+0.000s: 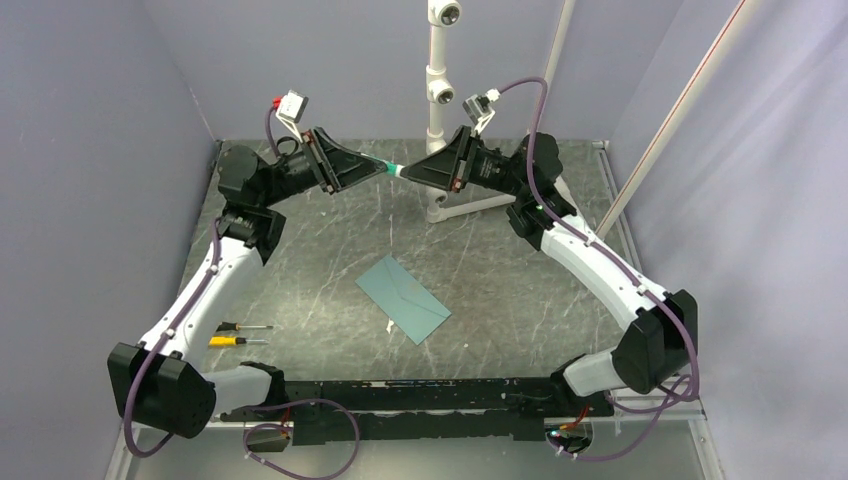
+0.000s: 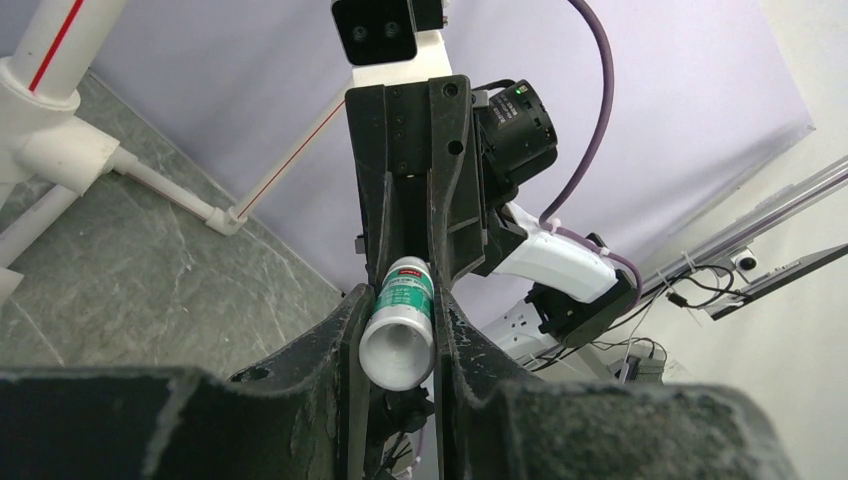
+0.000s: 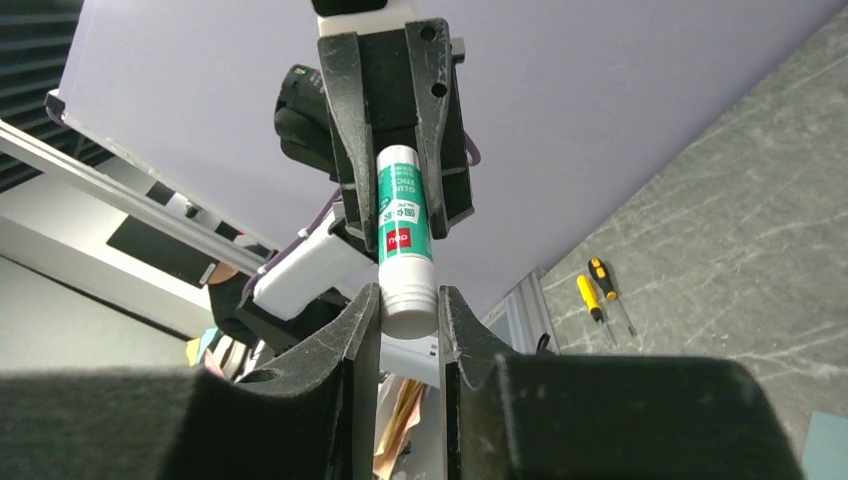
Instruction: Place the letter into the envelope and seal it
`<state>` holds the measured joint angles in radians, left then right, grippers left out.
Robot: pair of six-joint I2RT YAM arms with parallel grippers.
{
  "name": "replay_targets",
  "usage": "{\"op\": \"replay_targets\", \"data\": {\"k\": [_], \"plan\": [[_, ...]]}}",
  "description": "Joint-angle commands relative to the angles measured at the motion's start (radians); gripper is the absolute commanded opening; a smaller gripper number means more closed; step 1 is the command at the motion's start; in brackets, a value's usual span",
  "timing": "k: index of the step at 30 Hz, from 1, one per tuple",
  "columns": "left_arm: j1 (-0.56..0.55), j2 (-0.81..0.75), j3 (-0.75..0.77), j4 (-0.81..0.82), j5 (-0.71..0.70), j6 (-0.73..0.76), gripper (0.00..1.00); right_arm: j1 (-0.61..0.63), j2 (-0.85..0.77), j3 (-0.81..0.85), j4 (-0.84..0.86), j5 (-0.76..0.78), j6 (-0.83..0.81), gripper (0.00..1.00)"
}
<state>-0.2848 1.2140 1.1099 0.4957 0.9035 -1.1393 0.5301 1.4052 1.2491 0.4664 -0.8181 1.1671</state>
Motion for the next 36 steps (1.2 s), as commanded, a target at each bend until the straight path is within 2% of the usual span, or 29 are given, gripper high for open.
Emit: {"op": "replay_targets", "data": {"k": [1, 9, 15, 17, 21, 23, 26, 30, 36], "plan": [[-0.084, 0.052, -0.010, -0.123, 0.091, 0.049, 0.02, 0.079, 0.009, 0.058, 0.069, -0.051, 0.005, 0.00], [-0.085, -0.001, -0.027, -0.227, 0.035, 0.117, 0.02, 0.046, -0.070, -0.006, 0.012, 0.049, -0.051, 0.00], [-0.085, -0.037, -0.046, -0.239, 0.007, 0.112, 0.03, 0.028, -0.124, -0.085, 0.086, 0.108, 0.002, 0.00], [-0.085, -0.049, -0.044, -0.253, -0.003, 0.115, 0.14, 0.025, -0.138, -0.099, 0.106, 0.117, 0.013, 0.00], [-0.083, -0.071, -0.038, -0.271, -0.028, 0.123, 0.44, 0.022, -0.146, -0.127, 0.146, 0.114, 0.051, 0.00], [-0.083, -0.080, -0.038, -0.273, -0.042, 0.118, 0.65, 0.022, -0.145, -0.136, 0.155, 0.102, 0.057, 0.00], [-0.080, -0.094, -0.035, -0.279, -0.054, 0.119, 0.83, 0.021, -0.146, -0.144, 0.140, 0.081, 0.049, 0.00], [-0.063, -0.108, -0.027, -0.279, -0.036, 0.103, 0.90, 0.014, -0.157, -0.135, 0.055, 0.062, 0.003, 0.00], [-0.037, -0.110, -0.009, -0.287, 0.018, 0.083, 0.92, 0.002, -0.156, -0.124, 0.002, 0.015, -0.031, 0.00]]}}
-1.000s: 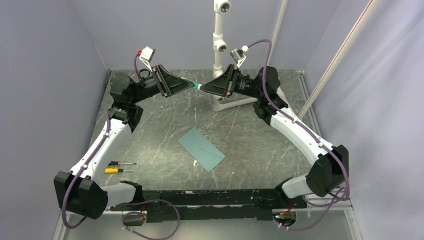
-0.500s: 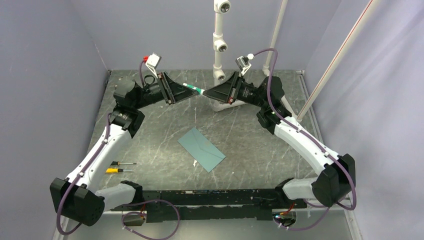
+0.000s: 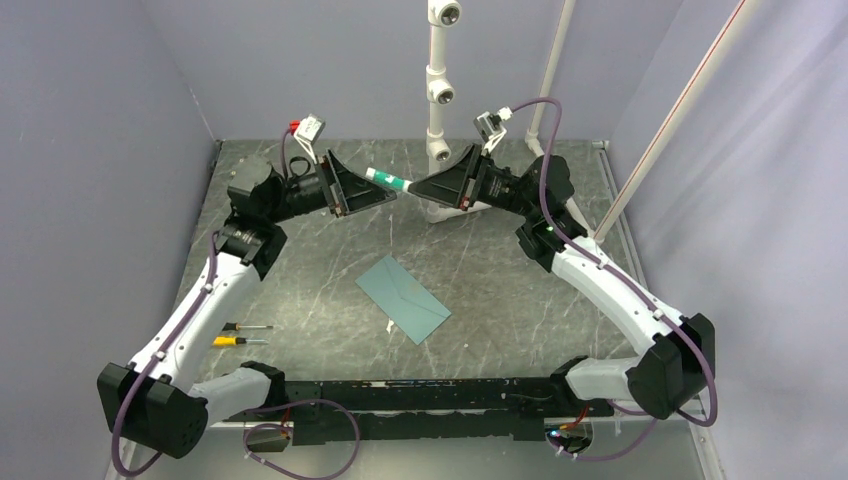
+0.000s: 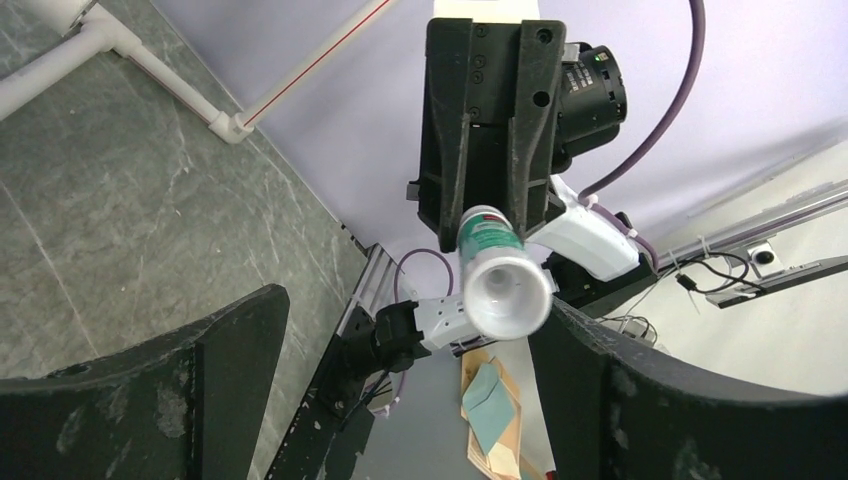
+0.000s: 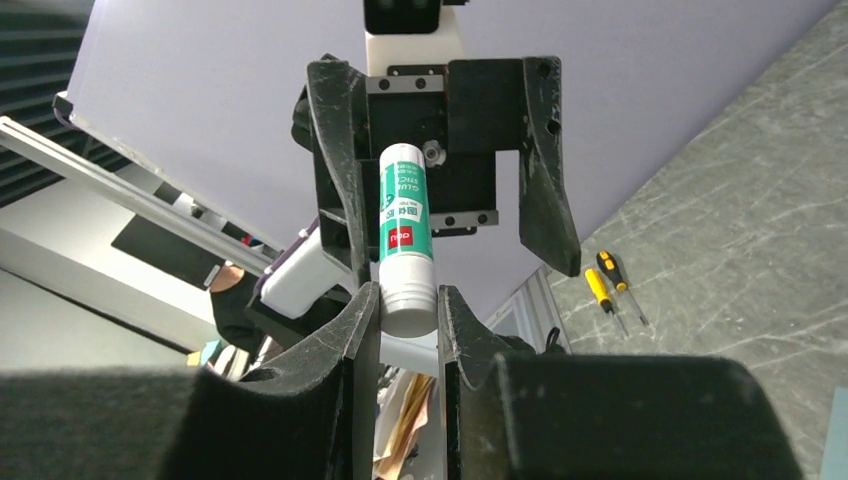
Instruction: Place the letter into the envelope and seal it
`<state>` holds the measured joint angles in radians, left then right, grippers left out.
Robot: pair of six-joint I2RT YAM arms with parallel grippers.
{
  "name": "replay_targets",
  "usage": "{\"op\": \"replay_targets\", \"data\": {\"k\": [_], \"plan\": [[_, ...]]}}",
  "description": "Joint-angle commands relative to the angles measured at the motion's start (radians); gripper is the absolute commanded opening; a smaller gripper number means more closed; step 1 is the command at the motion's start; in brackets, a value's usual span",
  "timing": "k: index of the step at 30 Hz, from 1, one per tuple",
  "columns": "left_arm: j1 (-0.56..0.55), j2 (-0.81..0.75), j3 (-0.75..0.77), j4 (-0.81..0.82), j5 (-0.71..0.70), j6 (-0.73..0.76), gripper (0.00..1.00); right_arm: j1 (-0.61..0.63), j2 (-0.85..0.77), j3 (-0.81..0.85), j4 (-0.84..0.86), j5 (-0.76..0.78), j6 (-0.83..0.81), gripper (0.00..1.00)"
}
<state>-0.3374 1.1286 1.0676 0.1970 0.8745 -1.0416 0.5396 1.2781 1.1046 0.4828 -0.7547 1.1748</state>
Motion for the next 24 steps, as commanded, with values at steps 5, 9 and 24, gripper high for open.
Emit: {"op": "replay_targets", "data": {"k": [5, 9, 24], "plan": [[0.044, 0.000, 0.053, 0.022, 0.110, -0.072, 0.90, -0.012, -0.008, 0.065, -0.102, -0.123, -0.101, 0.00], [0.044, 0.028, 0.052, 0.073, 0.164, -0.127, 0.70, -0.013, 0.016, 0.099, -0.179, -0.163, -0.146, 0.00], [0.044, 0.053, 0.052, -0.003, 0.241, -0.117, 0.38, -0.030, 0.076, 0.192, -0.386, -0.210, -0.270, 0.00]]}}
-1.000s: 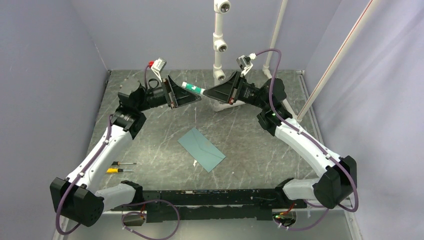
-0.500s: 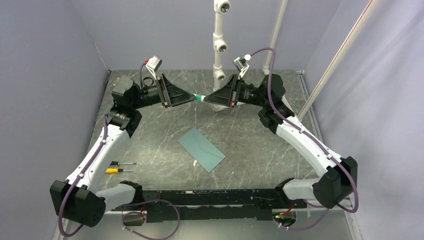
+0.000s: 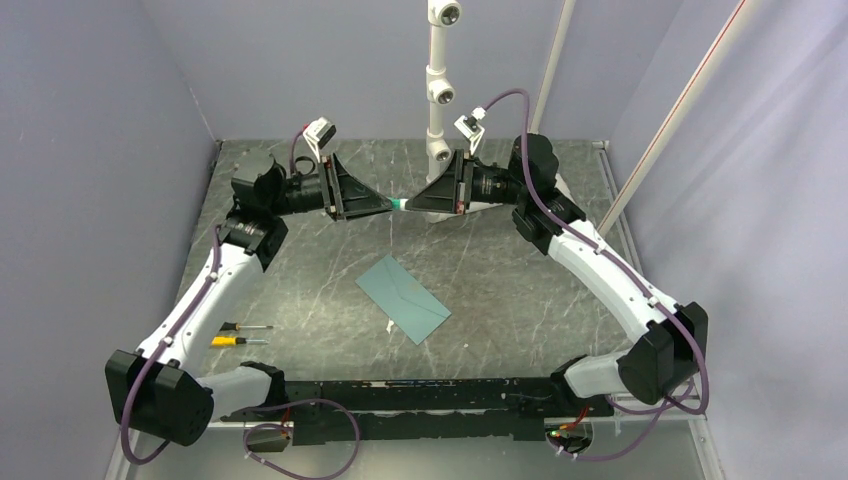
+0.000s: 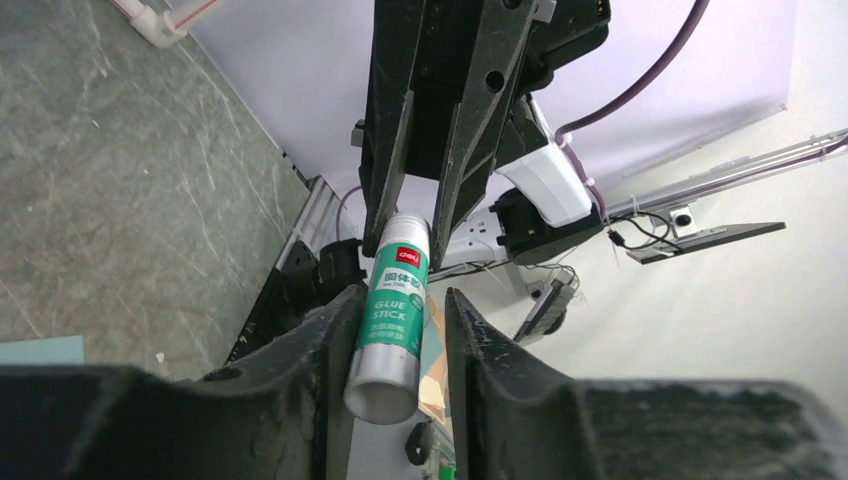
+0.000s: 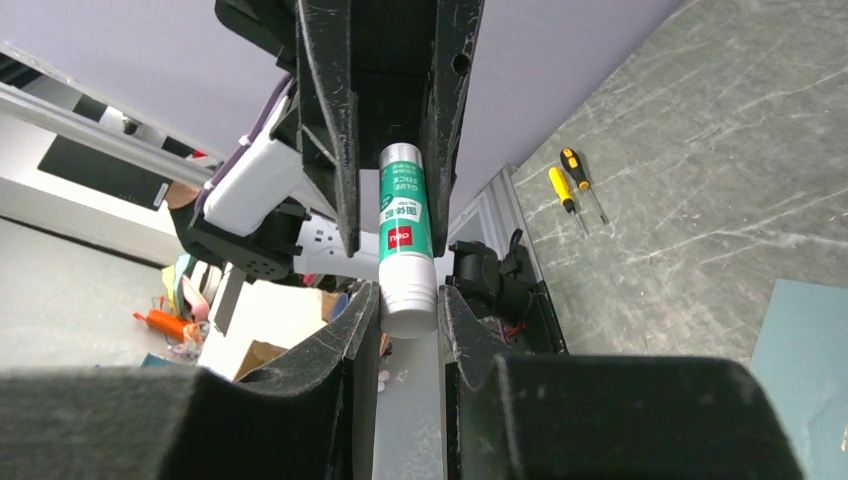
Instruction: Place the letter into the envelope and seal it
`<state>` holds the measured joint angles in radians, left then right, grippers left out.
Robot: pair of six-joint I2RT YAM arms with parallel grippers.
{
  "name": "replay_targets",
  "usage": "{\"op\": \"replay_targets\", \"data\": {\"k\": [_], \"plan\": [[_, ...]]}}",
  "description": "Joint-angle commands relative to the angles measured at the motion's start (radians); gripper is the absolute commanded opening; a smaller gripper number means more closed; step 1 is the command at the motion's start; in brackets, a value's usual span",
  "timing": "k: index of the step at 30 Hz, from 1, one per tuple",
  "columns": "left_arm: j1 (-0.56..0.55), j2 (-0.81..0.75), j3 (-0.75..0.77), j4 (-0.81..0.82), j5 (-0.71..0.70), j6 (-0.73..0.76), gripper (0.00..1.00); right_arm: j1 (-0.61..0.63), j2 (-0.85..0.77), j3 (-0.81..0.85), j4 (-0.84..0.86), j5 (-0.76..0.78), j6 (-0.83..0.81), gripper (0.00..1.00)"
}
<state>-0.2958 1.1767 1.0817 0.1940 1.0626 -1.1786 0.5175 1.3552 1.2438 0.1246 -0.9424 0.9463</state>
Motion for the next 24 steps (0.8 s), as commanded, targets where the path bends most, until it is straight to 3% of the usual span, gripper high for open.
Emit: {"op": "replay_targets", "data": {"k": [1, 7, 12, 17, 20, 24], "plan": [[0.003, 0.009, 0.040, 0.006, 0.063, 0.020, 0.36, -0.008, 0.000, 0.052, -0.023, -0.021, -0.039, 0.00], [0.003, 0.019, 0.088, -0.112, 0.072, 0.110, 0.03, -0.009, 0.007, 0.052, 0.013, -0.046, -0.023, 0.00], [-0.005, 0.023, 0.065, -0.040, 0.064, 0.081, 0.03, -0.009, 0.010, 0.040, 0.094, -0.055, 0.028, 0.00], [-0.048, 0.045, 0.076, -0.106, 0.056, 0.150, 0.02, -0.002, 0.016, 0.031, 0.264, -0.068, 0.182, 0.00], [-0.050, 0.048, 0.062, 0.003, 0.067, 0.112, 0.02, -0.002, 0.022, 0.025, 0.392, -0.092, 0.284, 0.00], [-0.056, 0.074, 0.091, -0.064, 0.072, 0.154, 0.02, 0.010, 0.028, 0.051, 0.371, -0.104, 0.282, 0.00]]}}
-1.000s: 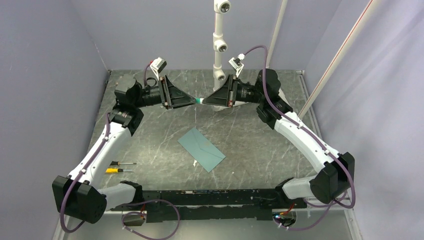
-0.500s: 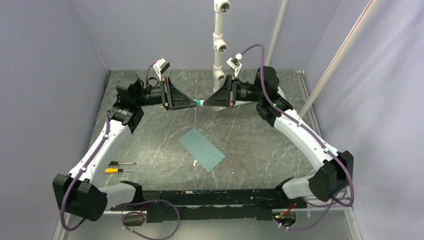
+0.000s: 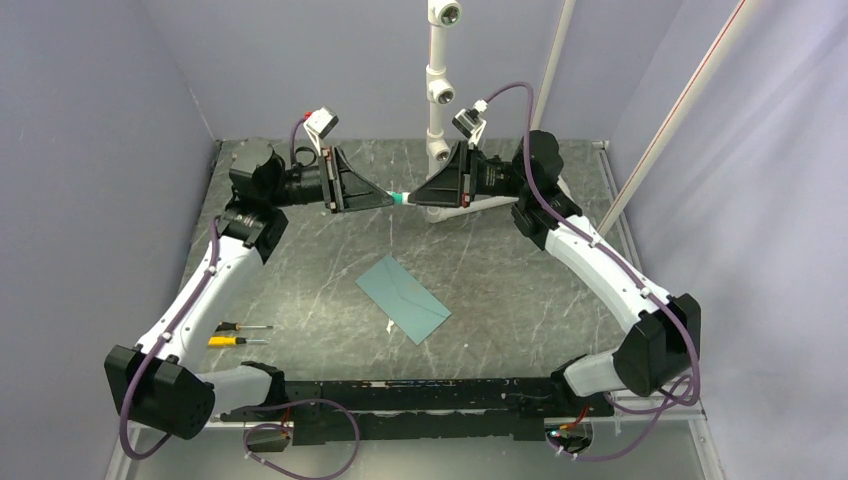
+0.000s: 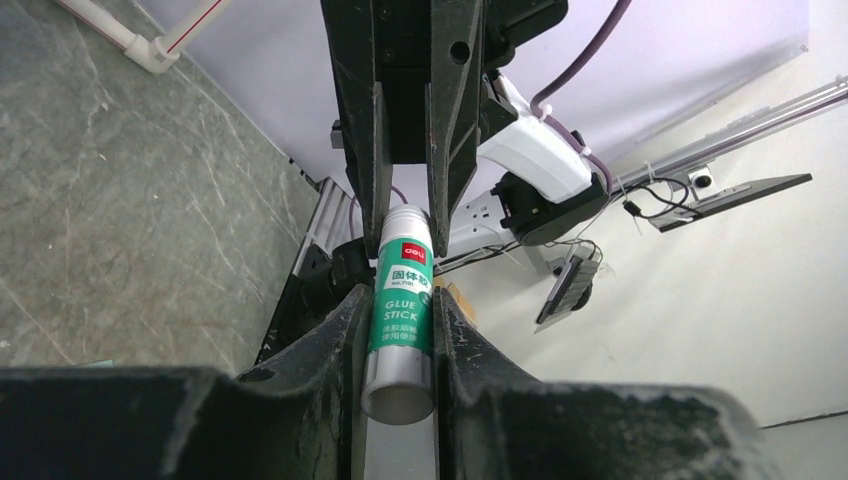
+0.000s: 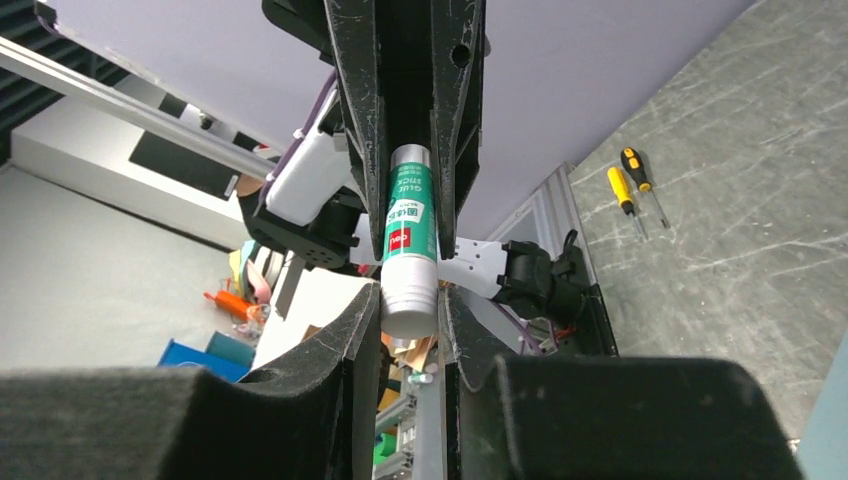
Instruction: Place the letter into the envelope and seal it
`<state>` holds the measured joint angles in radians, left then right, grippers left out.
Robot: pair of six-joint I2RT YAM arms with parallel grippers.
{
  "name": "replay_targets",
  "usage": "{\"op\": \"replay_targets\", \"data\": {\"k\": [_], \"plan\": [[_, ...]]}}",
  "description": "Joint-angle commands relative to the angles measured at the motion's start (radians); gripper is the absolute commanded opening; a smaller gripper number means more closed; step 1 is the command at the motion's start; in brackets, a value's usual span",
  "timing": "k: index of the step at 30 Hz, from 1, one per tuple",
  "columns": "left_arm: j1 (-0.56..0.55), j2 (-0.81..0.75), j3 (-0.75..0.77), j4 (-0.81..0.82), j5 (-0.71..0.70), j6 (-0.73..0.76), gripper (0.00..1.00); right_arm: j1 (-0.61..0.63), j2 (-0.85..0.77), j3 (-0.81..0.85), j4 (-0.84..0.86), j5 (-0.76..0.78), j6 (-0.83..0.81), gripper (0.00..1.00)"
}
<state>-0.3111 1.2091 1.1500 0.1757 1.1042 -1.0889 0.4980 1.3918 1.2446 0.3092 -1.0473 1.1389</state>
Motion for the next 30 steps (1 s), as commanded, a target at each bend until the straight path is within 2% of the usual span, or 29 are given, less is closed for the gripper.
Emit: {"op": "replay_targets", "data": {"k": [1, 5, 9, 17, 21, 24, 30], "plan": [[-0.042, 0.045, 0.020, -0.040, 0.028, 0.062, 0.02, 0.034, -0.007, 0.056, 0.166, 0.002, 0.083, 0.00], [-0.048, 0.067, 0.020, 0.029, 0.040, 0.025, 0.02, 0.052, 0.006, 0.061, 0.095, -0.007, 0.047, 0.00], [-0.073, 0.080, 0.038, -0.019, 0.043, 0.065, 0.03, 0.053, 0.010, 0.060, 0.070, 0.020, 0.030, 0.00], [-0.110, 0.072, -0.018, 0.011, 0.016, 0.065, 0.02, 0.051, 0.015, 0.079, 0.012, 0.106, -0.027, 0.00], [-0.135, 0.069, -0.058, 0.078, -0.006, 0.033, 0.02, 0.052, 0.030, 0.075, 0.064, 0.108, 0.004, 0.00], [-0.159, 0.083, -0.042, 0.044, -0.012, 0.060, 0.02, 0.057, 0.039, 0.068, 0.100, 0.104, 0.026, 0.00], [-0.186, 0.103, -0.051, 0.093, -0.017, 0.039, 0.02, 0.084, 0.051, 0.060, 0.123, 0.106, 0.036, 0.00]]}}
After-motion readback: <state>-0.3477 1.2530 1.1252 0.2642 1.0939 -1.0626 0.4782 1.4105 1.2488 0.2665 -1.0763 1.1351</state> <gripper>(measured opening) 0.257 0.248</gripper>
